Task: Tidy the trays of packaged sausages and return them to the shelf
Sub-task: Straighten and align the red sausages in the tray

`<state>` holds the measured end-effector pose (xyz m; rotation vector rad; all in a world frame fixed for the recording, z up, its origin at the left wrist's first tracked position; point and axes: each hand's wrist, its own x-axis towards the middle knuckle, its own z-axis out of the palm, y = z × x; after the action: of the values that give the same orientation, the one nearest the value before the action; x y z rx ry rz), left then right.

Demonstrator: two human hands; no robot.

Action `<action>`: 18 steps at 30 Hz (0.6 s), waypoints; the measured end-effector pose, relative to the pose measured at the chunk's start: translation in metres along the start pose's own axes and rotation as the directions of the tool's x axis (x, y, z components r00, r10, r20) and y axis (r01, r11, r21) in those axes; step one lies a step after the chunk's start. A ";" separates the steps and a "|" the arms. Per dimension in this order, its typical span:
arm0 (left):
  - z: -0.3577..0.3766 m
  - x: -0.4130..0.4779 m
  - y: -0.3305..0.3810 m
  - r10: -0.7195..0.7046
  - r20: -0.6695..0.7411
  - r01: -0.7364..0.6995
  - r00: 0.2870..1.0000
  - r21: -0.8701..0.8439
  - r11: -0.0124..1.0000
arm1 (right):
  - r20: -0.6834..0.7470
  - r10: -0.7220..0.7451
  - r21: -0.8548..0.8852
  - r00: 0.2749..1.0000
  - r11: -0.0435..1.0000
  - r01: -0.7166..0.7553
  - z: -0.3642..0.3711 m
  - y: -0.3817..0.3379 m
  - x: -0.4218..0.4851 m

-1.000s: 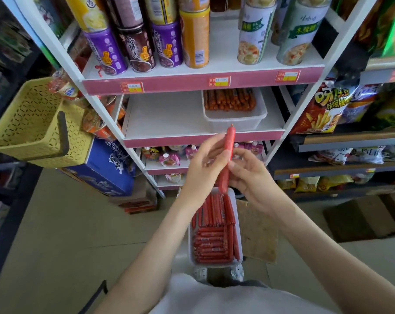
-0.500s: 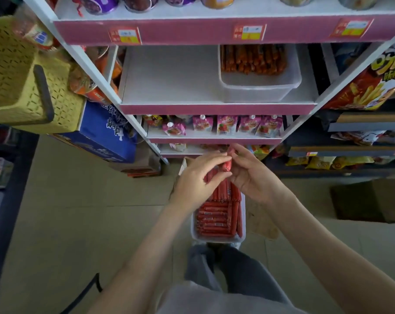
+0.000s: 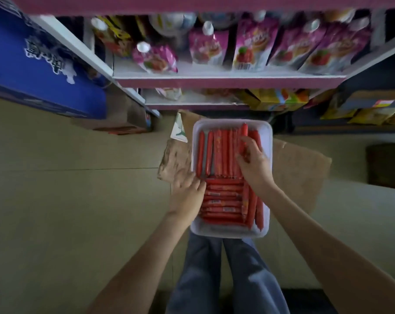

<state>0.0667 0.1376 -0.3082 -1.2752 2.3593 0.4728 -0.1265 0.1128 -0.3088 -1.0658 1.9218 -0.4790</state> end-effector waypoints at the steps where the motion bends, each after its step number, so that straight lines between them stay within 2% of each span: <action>1: 0.015 0.004 0.004 0.016 -0.035 -0.014 0.999 0.062 0.998 | 0.008 -0.038 -0.097 0.999 0.995 0.039 0.009 0.011 0.008; 2: 0.029 0.008 0.008 0.021 -0.059 -0.015 0.998 0.100 0.995 | 0.032 -0.062 -0.228 0.998 0.971 0.068 0.017 0.020 0.015; 3: 0.039 0.012 0.014 0.016 -0.022 -0.013 1.000 0.136 0.991 | 0.062 -0.079 -0.378 0.995 0.921 0.096 0.025 0.029 0.020; 5: 0.051 0.016 0.023 -0.002 0.016 -0.002 1.000 0.190 0.982 | 0.096 -0.152 -0.560 0.984 0.809 0.180 0.039 0.040 0.024; 8: 0.059 0.020 0.031 -0.053 0.000 0.052 0.999 0.207 0.977 | 0.138 -0.259 -0.613 0.956 0.736 0.288 0.047 0.049 0.025; 13: 0.067 0.036 0.036 -0.072 -0.205 0.107 0.976 0.167 0.980 | 0.226 -0.213 -0.638 0.950 0.705 0.310 0.051 0.053 0.032; 18: 0.059 0.037 0.030 -0.088 -0.288 0.103 0.954 0.038 0.994 | 0.237 -0.171 -0.680 0.956 0.674 0.289 0.051 0.048 0.029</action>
<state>0.0342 0.1556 -0.3744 -1.5127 2.5071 0.2038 -0.1154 0.1198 -0.3835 -1.8036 1.8631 0.2678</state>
